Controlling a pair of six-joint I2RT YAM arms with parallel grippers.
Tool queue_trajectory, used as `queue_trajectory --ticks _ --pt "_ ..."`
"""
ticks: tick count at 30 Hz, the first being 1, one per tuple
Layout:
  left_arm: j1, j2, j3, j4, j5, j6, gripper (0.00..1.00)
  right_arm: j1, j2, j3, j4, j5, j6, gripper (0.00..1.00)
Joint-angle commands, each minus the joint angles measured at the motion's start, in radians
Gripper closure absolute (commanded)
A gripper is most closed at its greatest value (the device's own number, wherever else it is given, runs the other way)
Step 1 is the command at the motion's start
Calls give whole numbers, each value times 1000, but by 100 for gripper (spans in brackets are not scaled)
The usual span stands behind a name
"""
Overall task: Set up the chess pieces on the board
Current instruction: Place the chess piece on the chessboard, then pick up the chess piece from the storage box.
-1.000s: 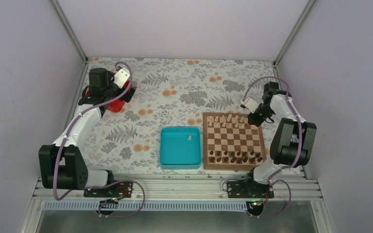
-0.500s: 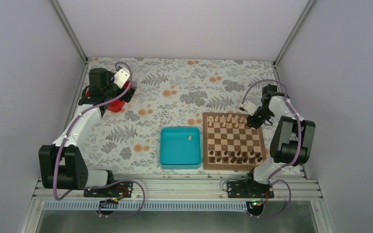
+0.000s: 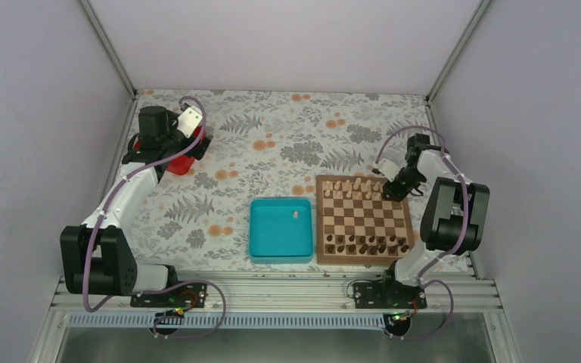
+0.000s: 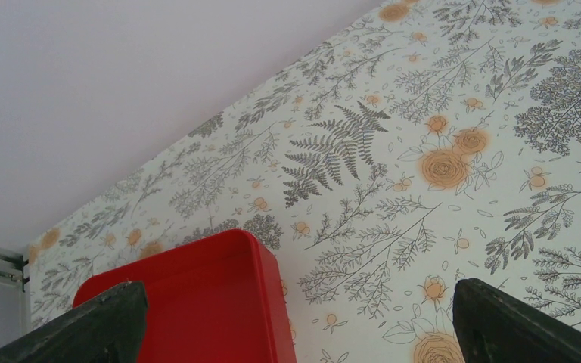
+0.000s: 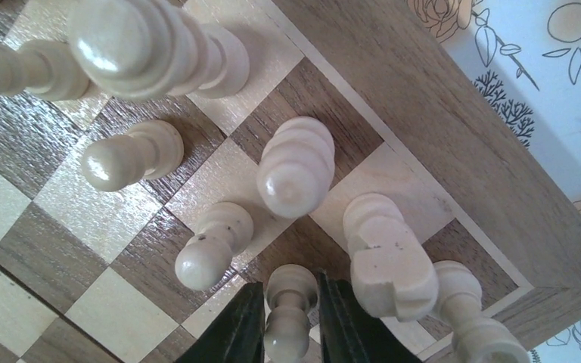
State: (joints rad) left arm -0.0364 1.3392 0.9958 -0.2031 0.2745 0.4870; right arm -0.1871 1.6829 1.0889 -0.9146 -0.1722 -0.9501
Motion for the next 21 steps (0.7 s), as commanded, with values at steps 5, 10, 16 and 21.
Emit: queue_trajectory --ticks 5,10,16,21 --pt "0 -12 -3 3 22 5 0 -15 -59 5 -43 -9 -12 72" --pt "1 -14 -5 2 22 5 0 -3 -158 84 -161 -28 -2 69" --pt "1 -8 -1 5 29 4 0 253 -269 191 -291 -11 101 62" --pt "1 -15 1 4 28 4 0 600 -219 252 -289 -23 247 59"
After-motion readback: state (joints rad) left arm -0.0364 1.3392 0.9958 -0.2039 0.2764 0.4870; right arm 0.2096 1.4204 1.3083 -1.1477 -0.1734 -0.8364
